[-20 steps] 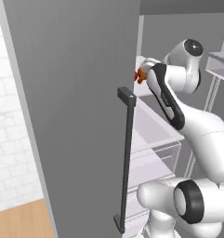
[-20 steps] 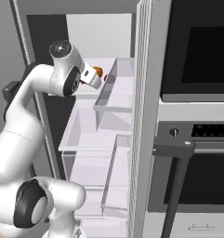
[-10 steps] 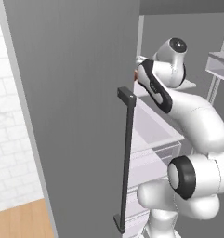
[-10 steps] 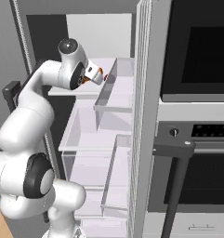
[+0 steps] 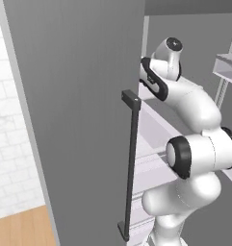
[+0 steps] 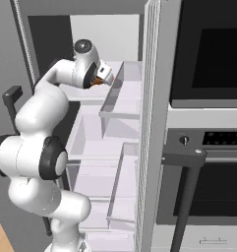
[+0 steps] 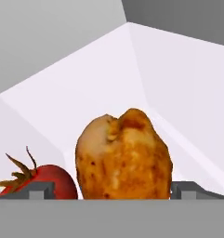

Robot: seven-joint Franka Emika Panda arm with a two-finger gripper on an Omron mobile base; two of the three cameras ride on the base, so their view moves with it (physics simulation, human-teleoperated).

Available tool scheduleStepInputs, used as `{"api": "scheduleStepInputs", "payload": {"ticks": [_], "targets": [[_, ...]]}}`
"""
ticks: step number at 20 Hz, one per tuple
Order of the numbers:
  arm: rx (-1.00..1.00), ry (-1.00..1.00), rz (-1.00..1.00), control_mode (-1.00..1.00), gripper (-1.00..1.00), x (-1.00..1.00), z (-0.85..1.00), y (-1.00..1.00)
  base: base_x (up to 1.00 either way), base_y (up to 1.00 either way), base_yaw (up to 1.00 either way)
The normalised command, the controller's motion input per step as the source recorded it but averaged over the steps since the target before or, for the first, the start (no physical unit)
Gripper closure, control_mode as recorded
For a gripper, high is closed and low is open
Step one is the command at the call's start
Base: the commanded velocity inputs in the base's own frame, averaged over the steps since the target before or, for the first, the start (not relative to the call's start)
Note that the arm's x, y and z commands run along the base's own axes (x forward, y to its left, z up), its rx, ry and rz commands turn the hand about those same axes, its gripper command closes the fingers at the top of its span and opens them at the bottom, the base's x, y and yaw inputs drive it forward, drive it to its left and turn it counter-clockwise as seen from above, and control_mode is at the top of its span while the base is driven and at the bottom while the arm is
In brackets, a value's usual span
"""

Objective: Place one tomato and one chicken drumstick in each tupperware on the nearby counter, to pack two identical lunches.

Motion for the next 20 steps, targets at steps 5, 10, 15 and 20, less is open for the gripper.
{"api": "scheduleStepInputs", "payload": {"ticks": [5,10,15,20], "targets": [[0.0,0.01,0.0,-1.0,-1.0,-0.01,-0.59,0.0,0.0,0.0,0.0],[0.0,0.0,0.0,-1.0,-1.0,-0.27,-0.64,0.0,0.0,0.0,0.0],[0.0,0.0,0.01,-1.0,1.0,0.18,-0.44,0.04,0.0,0.0,0.0],[0.01,-0.02,0.06,-1.0,1.0,0.46,-0.43,0.02,0.0,0.0,0.0]]}}
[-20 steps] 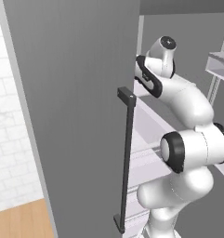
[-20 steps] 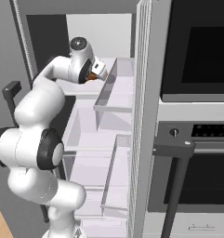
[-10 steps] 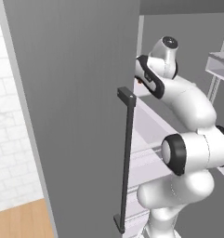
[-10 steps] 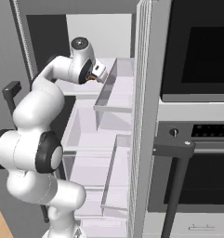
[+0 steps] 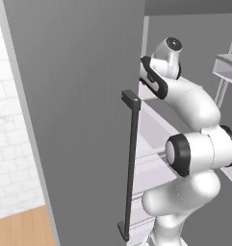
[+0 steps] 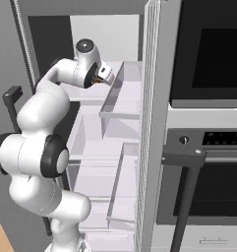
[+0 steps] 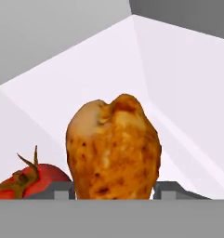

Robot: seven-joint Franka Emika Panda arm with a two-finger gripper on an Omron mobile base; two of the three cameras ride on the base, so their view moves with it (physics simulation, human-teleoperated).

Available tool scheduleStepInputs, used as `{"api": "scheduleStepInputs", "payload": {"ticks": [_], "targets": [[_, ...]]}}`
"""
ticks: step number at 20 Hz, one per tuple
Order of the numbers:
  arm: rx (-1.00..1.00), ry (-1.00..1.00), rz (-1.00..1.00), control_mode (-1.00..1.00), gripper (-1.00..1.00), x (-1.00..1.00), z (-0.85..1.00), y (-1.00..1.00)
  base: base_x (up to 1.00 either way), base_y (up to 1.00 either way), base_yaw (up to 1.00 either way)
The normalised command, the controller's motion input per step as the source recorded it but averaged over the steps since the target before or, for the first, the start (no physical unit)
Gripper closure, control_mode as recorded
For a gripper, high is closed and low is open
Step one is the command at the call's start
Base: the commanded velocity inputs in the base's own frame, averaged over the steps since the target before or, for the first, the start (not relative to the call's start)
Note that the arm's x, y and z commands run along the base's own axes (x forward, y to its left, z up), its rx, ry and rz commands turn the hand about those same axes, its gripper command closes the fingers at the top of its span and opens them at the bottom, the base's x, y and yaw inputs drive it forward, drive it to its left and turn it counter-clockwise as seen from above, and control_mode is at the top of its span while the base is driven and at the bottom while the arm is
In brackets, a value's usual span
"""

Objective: Place one tomato and one chicken drumstick in each tupperware on the nearby counter, to pack two identical lunches.

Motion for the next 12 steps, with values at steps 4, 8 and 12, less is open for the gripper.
{"api": "scheduleStepInputs", "payload": {"ticks": [4,8,12], "targets": [[0.0,-0.04,0.1,-1.0,1.0,0.04,-0.39,0.0,0.0,0.0,0.0],[0.01,-0.15,0.05,-1.0,1.0,-1.0,-0.04,0.0,0.0,0.0,0.0],[0.0,-0.06,0.0,-1.0,1.0,-1.0,0.0,0.03,0.0,0.0,0.0]]}}
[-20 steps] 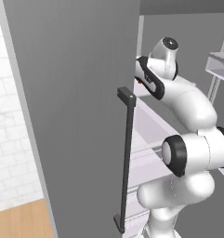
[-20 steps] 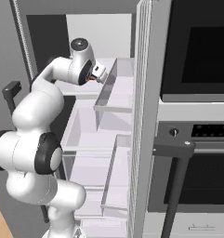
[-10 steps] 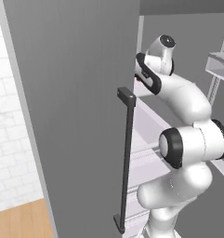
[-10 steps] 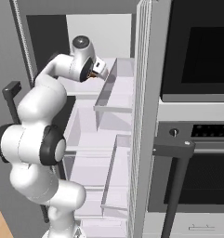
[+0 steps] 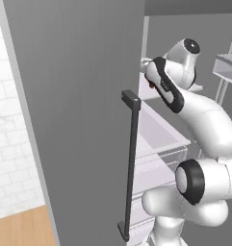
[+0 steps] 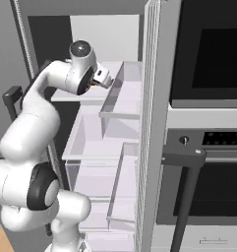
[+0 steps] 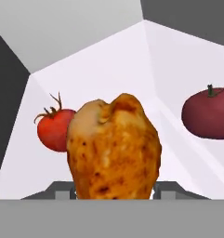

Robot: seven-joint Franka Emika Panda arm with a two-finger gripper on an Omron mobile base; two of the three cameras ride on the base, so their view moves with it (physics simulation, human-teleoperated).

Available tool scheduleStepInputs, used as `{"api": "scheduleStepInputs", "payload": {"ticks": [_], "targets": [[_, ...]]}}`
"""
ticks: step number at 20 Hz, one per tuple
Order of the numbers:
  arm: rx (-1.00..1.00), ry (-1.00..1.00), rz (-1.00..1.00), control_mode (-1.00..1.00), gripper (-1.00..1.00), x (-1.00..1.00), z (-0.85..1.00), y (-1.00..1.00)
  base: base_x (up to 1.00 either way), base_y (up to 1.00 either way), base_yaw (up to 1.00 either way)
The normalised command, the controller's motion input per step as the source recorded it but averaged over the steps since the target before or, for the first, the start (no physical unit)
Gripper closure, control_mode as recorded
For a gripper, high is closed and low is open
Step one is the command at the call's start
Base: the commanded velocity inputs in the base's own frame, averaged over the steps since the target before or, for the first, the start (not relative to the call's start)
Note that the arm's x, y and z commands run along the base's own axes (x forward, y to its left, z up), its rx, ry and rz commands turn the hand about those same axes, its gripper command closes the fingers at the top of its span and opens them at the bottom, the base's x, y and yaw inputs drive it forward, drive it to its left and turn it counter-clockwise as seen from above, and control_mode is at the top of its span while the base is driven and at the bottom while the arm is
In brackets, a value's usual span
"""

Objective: Place one tomato and one chicken drumstick in each tupperware on the nearby counter, to pack two identical lunches.

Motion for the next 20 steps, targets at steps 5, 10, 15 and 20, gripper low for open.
{"api": "scheduleStepInputs", "payload": {"ticks": [5,10,15,20], "targets": [[0.0,0.0,0.0,-1.0,1.0,-1.0,0.0,0.03,0.0,0.0,0.0],[0.0,0.0,0.0,-1.0,1.0,-1.0,0.0,0.0,0.0,0.0,0.0],[0.0,0.0,0.0,-1.0,1.0,-1.0,0.0,0.04,0.0,0.0,0.0],[-0.01,0.0,0.0,-1.0,1.0,-0.81,-0.05,0.11,0.0,0.0,0.0]]}}
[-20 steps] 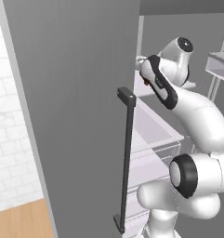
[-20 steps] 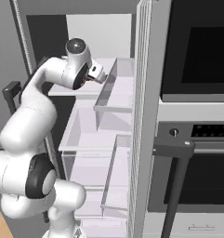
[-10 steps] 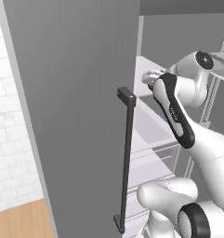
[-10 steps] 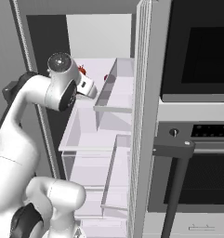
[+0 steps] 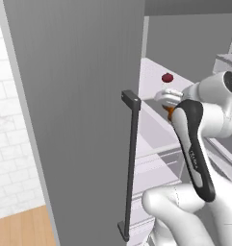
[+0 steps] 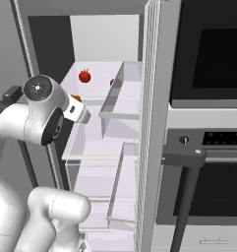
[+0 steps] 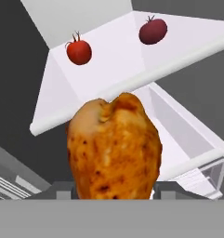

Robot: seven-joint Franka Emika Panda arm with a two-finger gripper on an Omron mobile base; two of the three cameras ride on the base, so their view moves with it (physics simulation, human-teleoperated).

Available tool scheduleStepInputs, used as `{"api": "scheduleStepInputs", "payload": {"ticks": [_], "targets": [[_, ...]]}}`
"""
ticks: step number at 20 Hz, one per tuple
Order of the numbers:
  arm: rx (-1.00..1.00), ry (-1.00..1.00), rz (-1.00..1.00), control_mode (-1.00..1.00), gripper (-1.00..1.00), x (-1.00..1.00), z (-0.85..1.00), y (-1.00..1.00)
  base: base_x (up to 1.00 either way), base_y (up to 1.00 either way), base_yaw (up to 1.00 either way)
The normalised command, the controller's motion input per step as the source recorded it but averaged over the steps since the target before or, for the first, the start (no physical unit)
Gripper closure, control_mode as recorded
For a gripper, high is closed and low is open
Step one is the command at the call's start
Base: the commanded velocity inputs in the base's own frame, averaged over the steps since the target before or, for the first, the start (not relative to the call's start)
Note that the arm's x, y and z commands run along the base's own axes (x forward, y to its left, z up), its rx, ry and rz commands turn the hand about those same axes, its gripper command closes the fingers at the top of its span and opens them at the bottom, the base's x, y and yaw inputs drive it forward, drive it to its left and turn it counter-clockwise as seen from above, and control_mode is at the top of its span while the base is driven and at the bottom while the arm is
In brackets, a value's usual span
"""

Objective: Place one tomato and one chicken drumstick in each tupperware on the nearby counter, to pack two identical lunches.

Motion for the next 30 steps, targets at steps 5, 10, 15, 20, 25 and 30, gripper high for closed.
{"api": "scheduleStepInputs", "payload": {"ticks": [5,10,15,20,25,30], "targets": [[-0.03,0.0,0.0,-1.0,1.0,-0.15,-0.18,0.02,0.0,0.0,0.0],[0.0,-0.03,0.0,1.0,1.0,-0.19,-0.05,0.0,-0.8,0.06,0.0],[0.0,0.0,0.0,1.0,1.0,0.0,0.0,0.0,-1.0,0.09,-0.07],[0.0,0.0,0.0,1.0,1.0,0.0,0.0,0.0,-0.98,-0.33,-0.45],[0.0,0.0,0.0,1.0,1.0,0.0,0.0,0.0,-0.76,-0.62,-0.6],[0.0,0.0,0.0,1.0,1.0,0.0,0.0,0.0,-0.23,-0.81,-0.6]]}}
